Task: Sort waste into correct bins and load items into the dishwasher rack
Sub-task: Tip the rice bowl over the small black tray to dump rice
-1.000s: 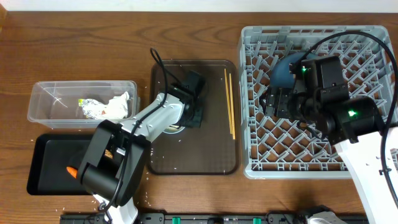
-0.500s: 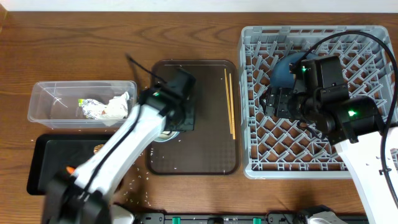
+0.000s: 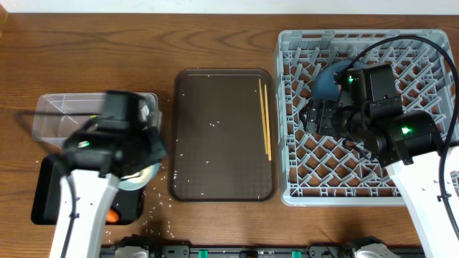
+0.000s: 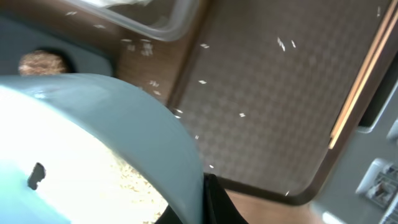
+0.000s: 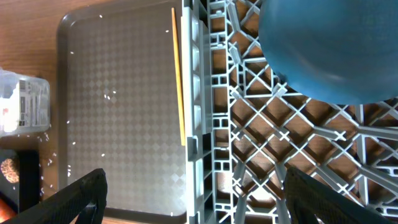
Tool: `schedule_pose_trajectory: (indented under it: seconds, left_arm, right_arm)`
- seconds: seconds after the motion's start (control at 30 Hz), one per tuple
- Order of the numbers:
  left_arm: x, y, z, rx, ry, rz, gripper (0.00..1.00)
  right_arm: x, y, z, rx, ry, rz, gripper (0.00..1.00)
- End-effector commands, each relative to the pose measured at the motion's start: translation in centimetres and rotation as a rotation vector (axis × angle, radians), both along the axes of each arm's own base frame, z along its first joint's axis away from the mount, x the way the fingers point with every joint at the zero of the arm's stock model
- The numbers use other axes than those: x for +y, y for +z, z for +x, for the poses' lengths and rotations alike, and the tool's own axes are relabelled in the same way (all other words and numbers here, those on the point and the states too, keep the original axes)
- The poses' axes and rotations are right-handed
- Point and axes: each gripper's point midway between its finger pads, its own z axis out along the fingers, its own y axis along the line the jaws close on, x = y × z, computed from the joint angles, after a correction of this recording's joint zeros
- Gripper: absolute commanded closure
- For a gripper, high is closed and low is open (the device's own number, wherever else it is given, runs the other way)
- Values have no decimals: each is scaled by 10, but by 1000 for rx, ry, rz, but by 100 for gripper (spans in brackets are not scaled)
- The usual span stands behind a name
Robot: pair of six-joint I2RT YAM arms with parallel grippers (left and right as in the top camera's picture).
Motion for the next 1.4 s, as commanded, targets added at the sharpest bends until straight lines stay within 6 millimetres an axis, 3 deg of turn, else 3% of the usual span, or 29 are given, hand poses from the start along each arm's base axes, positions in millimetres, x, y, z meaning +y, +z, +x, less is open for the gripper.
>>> schedule_pose_trajectory:
  seconds: [0.0,0.13,0.27,0.43,0.67,0.8,1.07,1.37]
  left_arm:
    - [18,2,-4,-31,9,-91,94]
    - [48,-4,-7,-92,83,-229,94]
    - [76,-3,-4,-279,145,-389,94]
    - [108,-9,-5,-453,220,-450,94]
    - [125,11,3,-777,201,-591,94]
    - [139,13,0,-890,250,-661,94]
    - [155,-6,-13,-969,358,-721,94]
    - [163,-9,-18,-978,404,-716,94]
  right_arm:
    - [-6,1,4,-9,-13,-12,16]
    - [-6,1,3,-8,-13,-11,16]
    - [-6,1,4,-8,-13,-11,16]
    - [-6,1,3,-8,-13,-11,16]
    - [-6,1,3,-8,-13,-10,16]
    - [-6,1,2,-3,-13,-12,16]
    - [-7,0,2,-2,-14,-13,16]
    - [-7,1,3,-6,-15,-14,16]
